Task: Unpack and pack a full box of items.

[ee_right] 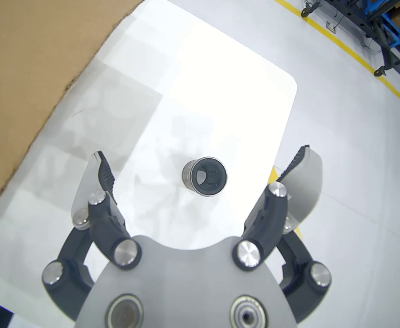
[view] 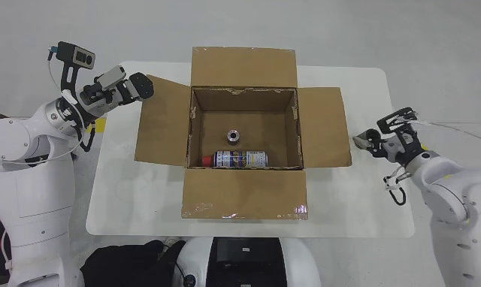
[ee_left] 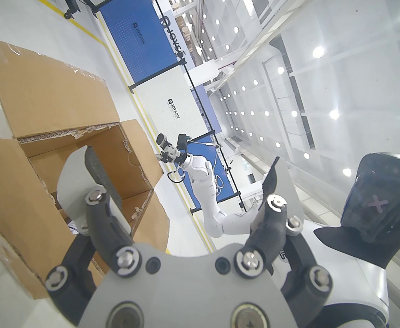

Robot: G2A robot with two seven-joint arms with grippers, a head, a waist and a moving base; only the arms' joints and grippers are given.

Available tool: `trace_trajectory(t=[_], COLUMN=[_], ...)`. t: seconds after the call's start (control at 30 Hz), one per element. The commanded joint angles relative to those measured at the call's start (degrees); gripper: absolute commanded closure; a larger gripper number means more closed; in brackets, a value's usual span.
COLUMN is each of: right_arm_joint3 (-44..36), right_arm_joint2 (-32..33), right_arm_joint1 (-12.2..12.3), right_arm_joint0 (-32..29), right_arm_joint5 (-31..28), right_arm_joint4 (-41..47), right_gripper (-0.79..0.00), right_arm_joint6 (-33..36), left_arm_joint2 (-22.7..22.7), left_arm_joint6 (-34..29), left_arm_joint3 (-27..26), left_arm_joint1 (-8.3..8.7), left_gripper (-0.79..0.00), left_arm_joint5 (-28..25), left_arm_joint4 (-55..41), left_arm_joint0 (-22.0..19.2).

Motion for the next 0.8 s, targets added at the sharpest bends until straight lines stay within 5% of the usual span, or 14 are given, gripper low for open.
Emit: trace_trajectory(t=[0.0,0.23,0.77], right_arm_joint3=[0.91,5.7,23.33], right_arm_joint2=[1.19,1.64,-3.25], right_arm_joint1=[0.17,0.76,1.61], right_arm_joint0=[0.02,2.84,12.23], right_arm_joint5=[-1.41,-1.59,-3.2], right_arm_joint4=[4.2,9.7,12.04], right_gripper=[-0.785,-0.785,-0.785], right_arm_joint6=[1.75,8.8,8.47], left_arm_joint2=[0.0,0.0,0.0], left_arm_joint6=[0.0,0.0,0.0], left_arm_joint3=[0.0,0.0,0.0], left_arm_joint1=[0.0,0.0,0.0], left_gripper=[-0.785,-0.785,-0.785], left_arm_joint5=[0.0,0.0,0.0], left_arm_joint4=[0.0,0.0,0.0], left_arm_joint0=[0.0,0.0,0.0])
